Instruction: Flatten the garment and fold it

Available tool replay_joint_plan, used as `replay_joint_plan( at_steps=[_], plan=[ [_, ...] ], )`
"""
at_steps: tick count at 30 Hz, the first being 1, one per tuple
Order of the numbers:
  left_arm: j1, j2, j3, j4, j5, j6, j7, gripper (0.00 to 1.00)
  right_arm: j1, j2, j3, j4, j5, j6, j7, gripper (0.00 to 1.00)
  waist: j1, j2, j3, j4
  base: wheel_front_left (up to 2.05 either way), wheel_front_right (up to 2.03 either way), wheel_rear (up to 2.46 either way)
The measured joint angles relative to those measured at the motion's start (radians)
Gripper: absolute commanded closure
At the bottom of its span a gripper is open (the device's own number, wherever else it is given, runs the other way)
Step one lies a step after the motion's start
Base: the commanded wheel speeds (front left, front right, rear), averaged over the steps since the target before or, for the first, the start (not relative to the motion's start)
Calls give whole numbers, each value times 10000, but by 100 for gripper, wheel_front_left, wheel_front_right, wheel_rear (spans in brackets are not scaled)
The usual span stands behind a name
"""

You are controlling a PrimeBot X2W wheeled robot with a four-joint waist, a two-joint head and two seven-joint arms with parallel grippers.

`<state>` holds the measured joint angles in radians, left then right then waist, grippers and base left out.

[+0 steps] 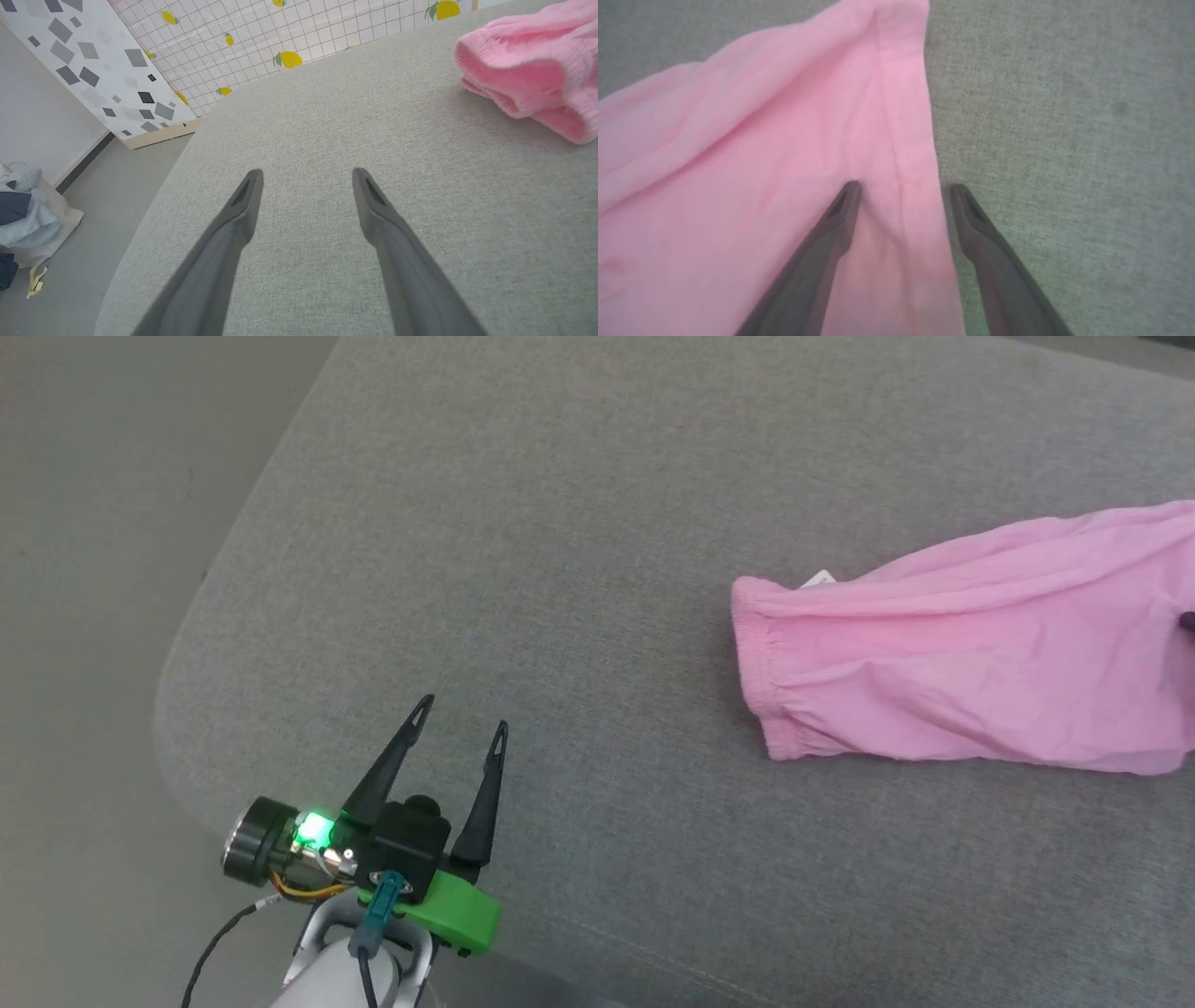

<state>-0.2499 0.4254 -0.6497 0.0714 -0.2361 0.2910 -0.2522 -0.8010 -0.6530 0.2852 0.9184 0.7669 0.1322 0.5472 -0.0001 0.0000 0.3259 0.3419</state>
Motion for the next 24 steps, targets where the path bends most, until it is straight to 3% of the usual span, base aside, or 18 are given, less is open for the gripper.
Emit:
replay_joint_plan(
  at_steps=[5, 6, 7, 8, 17, 24],
  plan=[
    [-21, -61, 67, 46, 0, 0, -2, 0, 43, -82, 38, -431, -31, -17, 746, 0, 0, 0, 265, 182, 0, 0, 0],
    [-21, -67, 69, 63, 0, 0, -2, 0, 79, -150, 61, -591, -31, -50, 892, 11, 0, 0, 309, 203, 0, 0, 0],
    [-21, -71, 77, 79, 0, 0, -2, 0, 121, -203, 88, -734, -33, -86, 970, 70, 0, 0, 343, 215, 0, 0, 0],
    [-21, -77, 82, 96, 0, 0, -4, 0, 197, -268, 104, -901, -38, -90, 997, 100, 0, 0, 378, 221, 0, 0, 0],
    [-21, -151, 102, 328, -4, -104, -17, 0, 778, -48, -217, -1685, -360, -81, 575, 100, 0, 0, 160, 28, 0, 0, 0],
    [60, -142, -36, 562, -104, -219, -44, 0, 1725, 280, -1005, -1662, -552, -61, 59, 100, 0, 0, -688, -325, 0, 0, 0]
  ],
)
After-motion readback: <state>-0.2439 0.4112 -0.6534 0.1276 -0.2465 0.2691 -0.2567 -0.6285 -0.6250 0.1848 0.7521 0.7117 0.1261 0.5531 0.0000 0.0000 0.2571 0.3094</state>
